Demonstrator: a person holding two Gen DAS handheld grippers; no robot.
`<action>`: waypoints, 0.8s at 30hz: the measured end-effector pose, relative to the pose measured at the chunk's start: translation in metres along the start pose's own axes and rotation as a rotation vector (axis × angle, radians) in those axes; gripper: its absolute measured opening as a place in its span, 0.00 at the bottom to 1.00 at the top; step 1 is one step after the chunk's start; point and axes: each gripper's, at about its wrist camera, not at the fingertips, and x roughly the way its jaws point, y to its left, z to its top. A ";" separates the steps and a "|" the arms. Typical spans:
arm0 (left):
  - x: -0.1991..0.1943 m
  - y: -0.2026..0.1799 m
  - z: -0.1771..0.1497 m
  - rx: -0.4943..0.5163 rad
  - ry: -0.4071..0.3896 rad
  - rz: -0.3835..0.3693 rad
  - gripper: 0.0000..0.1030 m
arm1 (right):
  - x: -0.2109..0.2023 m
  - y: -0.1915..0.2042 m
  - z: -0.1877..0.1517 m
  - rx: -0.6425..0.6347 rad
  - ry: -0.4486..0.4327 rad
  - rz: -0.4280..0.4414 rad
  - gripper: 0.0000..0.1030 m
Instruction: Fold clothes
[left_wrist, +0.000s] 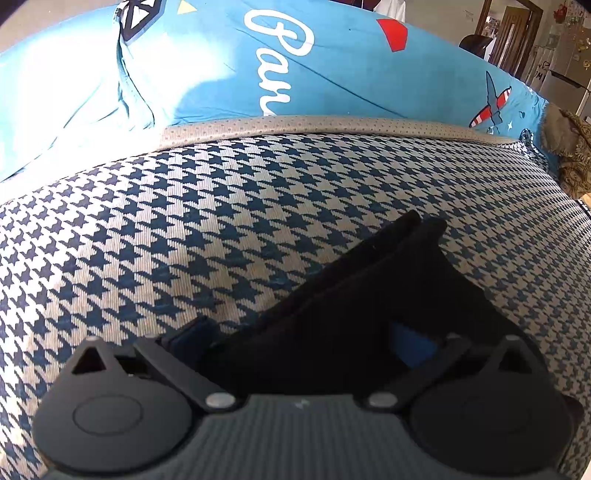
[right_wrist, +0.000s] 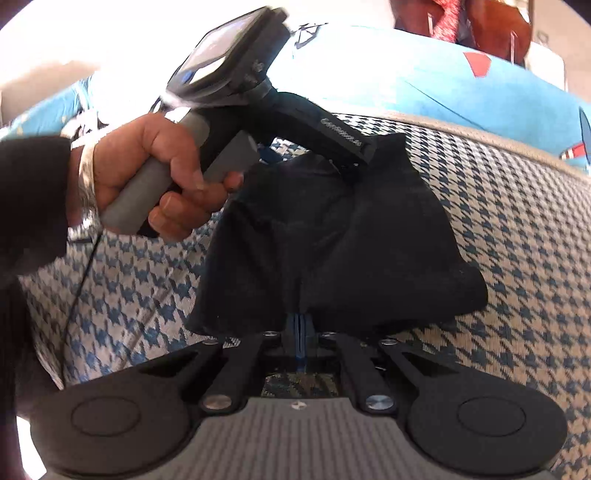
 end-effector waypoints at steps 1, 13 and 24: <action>0.000 0.000 0.001 -0.004 0.003 -0.003 1.00 | -0.005 -0.003 0.001 0.020 -0.028 0.015 0.02; -0.012 0.005 0.006 0.001 -0.001 0.026 1.00 | 0.002 -0.047 0.014 0.211 -0.058 -0.228 0.00; -0.031 0.020 0.008 -0.057 0.003 0.026 1.00 | -0.008 -0.041 0.015 0.213 -0.143 -0.257 0.00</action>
